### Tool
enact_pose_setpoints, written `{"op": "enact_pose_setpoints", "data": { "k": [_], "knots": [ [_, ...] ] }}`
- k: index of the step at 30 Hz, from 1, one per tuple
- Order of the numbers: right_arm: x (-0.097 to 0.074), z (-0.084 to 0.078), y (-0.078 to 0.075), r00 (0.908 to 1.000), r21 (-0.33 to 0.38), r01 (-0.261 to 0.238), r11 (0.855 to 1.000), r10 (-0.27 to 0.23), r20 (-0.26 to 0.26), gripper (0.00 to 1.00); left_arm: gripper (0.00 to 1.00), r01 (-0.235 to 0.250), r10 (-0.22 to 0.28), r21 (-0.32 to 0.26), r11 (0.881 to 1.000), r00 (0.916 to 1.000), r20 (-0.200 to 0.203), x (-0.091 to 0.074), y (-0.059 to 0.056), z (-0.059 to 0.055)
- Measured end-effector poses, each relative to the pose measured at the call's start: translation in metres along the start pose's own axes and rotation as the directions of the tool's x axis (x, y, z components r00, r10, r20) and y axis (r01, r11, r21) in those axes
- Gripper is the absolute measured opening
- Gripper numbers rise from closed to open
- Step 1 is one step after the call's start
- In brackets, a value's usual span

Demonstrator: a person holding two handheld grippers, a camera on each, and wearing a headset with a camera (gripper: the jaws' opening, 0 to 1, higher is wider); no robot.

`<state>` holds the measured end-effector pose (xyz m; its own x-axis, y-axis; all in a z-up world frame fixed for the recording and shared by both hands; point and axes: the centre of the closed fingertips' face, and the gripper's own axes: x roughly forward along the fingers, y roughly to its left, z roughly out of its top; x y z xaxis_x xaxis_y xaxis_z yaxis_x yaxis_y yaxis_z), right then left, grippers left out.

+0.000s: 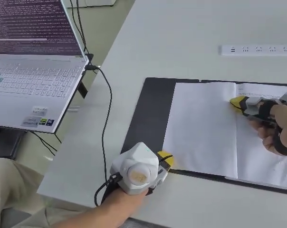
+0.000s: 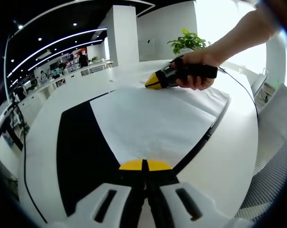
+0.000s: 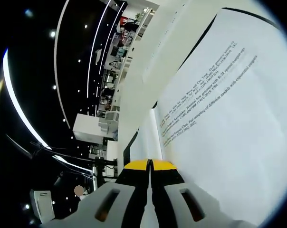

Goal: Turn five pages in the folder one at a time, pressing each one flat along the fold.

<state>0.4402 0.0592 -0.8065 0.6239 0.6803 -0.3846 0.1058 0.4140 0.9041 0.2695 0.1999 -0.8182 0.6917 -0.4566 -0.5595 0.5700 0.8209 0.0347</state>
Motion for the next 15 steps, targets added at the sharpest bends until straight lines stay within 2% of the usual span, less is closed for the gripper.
{"op": "enact_pose_setpoints", "data": {
  "k": [15],
  "knots": [
    [-0.035, -0.035, -0.005, 0.9993, 0.024, -0.028, 0.999, 0.029, -0.023, 0.0, 0.0, 0.003, -0.003, 0.012, 1.0, 1.0, 0.001, 0.0, 0.0, 0.0]
  ]
}}
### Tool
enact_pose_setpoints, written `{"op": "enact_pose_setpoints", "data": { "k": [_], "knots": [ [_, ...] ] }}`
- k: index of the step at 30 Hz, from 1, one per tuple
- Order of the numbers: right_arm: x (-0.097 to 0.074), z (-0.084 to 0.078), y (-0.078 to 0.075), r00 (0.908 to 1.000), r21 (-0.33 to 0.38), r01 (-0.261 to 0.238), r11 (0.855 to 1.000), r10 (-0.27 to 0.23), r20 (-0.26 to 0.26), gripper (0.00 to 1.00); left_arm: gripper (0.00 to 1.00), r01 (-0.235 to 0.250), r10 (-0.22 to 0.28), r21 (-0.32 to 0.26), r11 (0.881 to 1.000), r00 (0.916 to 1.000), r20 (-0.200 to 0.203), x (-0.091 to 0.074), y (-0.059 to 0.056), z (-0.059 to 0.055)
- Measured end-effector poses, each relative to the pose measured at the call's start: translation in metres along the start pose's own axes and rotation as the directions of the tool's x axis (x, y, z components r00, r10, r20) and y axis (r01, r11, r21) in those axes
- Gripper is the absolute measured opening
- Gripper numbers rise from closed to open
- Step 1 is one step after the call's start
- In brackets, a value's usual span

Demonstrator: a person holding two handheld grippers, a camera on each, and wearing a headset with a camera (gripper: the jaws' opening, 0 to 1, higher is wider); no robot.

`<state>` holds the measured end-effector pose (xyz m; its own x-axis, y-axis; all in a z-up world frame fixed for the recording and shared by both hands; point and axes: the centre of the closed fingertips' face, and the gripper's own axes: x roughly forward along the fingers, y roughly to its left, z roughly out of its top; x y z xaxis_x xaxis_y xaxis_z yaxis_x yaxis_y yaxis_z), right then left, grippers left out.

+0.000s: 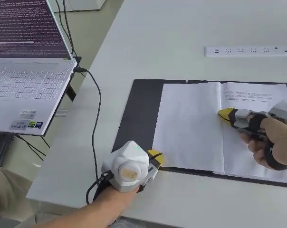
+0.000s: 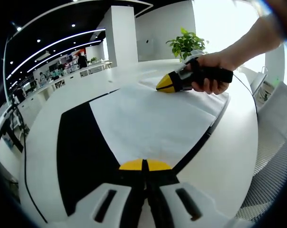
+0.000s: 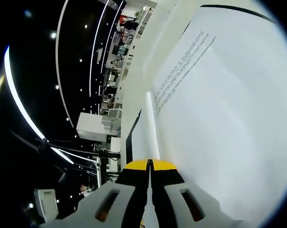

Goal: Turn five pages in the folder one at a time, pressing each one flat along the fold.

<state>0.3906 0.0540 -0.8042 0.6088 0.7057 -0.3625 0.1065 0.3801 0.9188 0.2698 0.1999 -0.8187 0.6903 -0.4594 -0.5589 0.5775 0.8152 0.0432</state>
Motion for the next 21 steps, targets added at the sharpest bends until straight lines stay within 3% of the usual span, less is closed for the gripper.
{"op": "enact_pose_setpoints", "data": {
  "k": [8, 21],
  "knots": [
    [-0.019, -0.03, -0.002, 0.9977, -0.016, -0.014, 1.0, 0.013, -0.066, 0.0, 0.0, -0.004, 0.004, 0.006, 1.0, 1.0, 0.0, 0.0, 0.0, -0.001],
    [-0.047, -0.072, -0.009, 0.9913, -0.021, -0.015, 1.0, 0.012, -0.131, 0.0, 0.0, -0.01, 0.01, 0.016, 1.0, 0.9999, -0.002, -0.001, 0.0, 0.0]
  ]
}}
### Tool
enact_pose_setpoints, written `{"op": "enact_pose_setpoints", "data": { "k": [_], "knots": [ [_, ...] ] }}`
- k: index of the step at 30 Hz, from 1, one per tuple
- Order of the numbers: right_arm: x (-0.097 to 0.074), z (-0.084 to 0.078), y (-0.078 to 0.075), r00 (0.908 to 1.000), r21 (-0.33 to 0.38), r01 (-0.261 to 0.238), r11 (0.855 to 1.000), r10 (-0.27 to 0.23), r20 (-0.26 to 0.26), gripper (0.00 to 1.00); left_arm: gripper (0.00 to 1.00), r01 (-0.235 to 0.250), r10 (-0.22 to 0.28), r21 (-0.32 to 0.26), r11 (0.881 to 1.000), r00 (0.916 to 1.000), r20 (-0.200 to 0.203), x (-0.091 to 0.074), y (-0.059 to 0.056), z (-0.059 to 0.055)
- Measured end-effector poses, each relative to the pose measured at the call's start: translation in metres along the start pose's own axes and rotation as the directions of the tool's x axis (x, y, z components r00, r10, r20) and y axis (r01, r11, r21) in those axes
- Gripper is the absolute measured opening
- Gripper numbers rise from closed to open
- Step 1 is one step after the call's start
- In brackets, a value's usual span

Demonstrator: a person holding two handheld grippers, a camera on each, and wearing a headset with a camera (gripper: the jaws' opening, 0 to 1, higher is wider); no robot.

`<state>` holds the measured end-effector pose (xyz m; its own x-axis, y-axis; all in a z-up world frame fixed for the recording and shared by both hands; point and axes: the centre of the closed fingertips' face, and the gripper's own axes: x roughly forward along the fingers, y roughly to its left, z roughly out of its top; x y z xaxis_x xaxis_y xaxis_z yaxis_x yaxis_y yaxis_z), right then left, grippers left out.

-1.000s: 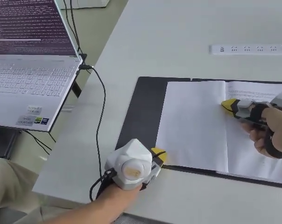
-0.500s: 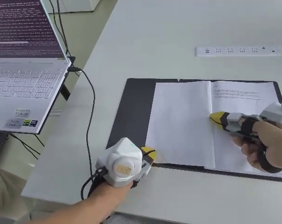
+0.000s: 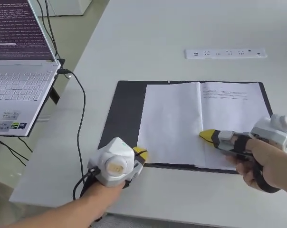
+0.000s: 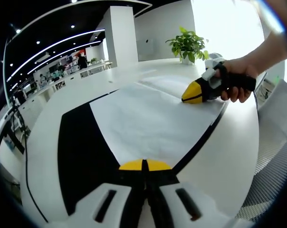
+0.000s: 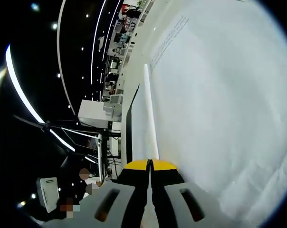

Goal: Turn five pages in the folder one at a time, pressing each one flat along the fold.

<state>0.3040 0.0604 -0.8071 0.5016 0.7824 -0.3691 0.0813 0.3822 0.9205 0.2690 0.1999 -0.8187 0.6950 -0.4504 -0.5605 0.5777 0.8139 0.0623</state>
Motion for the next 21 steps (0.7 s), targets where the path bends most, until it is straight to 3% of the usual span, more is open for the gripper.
{"op": "enact_pose_setpoints", "data": {
  "k": [12, 21],
  "knots": [
    [-0.019, -0.042, -0.003, 0.9976, 0.003, -0.011, 1.0, 0.011, -0.068, 0.0, 0.0, -0.004, 0.004, 0.011, 1.0, 1.0, 0.003, 0.0, 0.0, -0.001],
    [-0.028, -0.056, -0.008, 0.9964, 0.014, -0.017, 1.0, 0.018, -0.083, 0.0, 0.0, -0.006, 0.006, 0.022, 1.0, 1.0, 0.0, 0.0, 0.0, 0.0]
  ]
}}
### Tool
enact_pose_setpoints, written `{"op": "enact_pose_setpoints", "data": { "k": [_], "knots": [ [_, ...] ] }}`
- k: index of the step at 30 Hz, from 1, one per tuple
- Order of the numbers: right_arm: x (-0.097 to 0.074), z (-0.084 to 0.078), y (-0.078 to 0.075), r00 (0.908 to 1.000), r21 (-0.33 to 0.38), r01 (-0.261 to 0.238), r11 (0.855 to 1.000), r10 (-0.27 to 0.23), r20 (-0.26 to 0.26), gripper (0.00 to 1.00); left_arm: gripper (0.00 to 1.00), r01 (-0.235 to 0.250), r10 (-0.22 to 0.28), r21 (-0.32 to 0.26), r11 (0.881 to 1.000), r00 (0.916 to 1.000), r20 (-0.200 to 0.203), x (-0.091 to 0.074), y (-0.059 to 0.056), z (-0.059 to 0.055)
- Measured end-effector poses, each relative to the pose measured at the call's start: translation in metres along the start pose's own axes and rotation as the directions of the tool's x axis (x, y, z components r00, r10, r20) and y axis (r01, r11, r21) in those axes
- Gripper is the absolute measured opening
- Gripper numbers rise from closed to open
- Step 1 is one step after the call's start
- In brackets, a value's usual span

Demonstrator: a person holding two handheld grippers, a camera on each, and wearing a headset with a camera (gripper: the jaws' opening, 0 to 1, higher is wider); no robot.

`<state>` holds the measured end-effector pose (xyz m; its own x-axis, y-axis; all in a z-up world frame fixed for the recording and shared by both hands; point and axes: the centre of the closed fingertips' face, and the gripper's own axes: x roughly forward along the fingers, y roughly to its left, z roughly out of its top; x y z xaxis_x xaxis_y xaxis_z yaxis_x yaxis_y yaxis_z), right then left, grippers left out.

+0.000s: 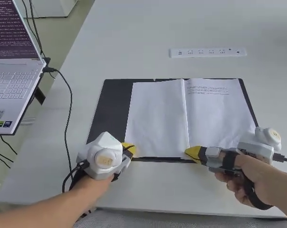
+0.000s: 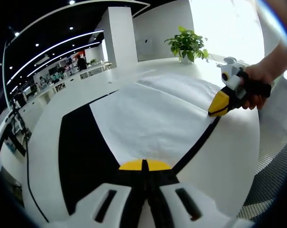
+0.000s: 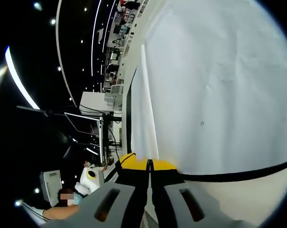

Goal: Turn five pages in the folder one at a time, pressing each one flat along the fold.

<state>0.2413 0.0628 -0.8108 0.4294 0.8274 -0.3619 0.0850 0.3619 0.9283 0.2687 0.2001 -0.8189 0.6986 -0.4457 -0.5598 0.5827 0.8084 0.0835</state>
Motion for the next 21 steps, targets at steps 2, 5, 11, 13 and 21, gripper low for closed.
{"op": "enact_pose_setpoints", "data": {
  "k": [2, 5, 11, 13, 21],
  "knots": [
    [-0.001, -0.002, -0.002, 1.0, -0.002, -0.001, 1.0, 0.001, -0.004, 0.0, 0.0, 0.001, -0.001, 0.003, 1.0, 1.0, -0.001, 0.0, 0.0, 0.0],
    [-0.004, -0.006, -0.002, 1.0, 0.002, -0.005, 1.0, 0.005, -0.007, 0.0, 0.0, 0.002, -0.002, 0.01, 1.0, 1.0, -0.004, -0.001, 0.0, 0.001],
    [-0.009, -0.015, 0.0, 0.9999, -0.003, -0.004, 1.0, 0.004, -0.015, 0.0, 0.0, -0.003, 0.003, 0.016, 1.0, 1.0, -0.006, -0.001, -0.001, 0.001],
    [-0.012, -0.016, 0.001, 0.9999, -0.001, -0.007, 1.0, 0.007, -0.011, 0.0, 0.0, -0.003, 0.004, 0.013, 1.0, 1.0, -0.005, -0.001, -0.001, 0.001],
    [-0.031, 0.002, 0.028, 0.9955, -0.074, -0.041, 0.996, 0.047, 0.082, 0.01, 0.03, 0.024, -0.025, -0.081, 0.996, 0.9996, -0.014, -0.001, 0.0, 0.002]
  ]
}}
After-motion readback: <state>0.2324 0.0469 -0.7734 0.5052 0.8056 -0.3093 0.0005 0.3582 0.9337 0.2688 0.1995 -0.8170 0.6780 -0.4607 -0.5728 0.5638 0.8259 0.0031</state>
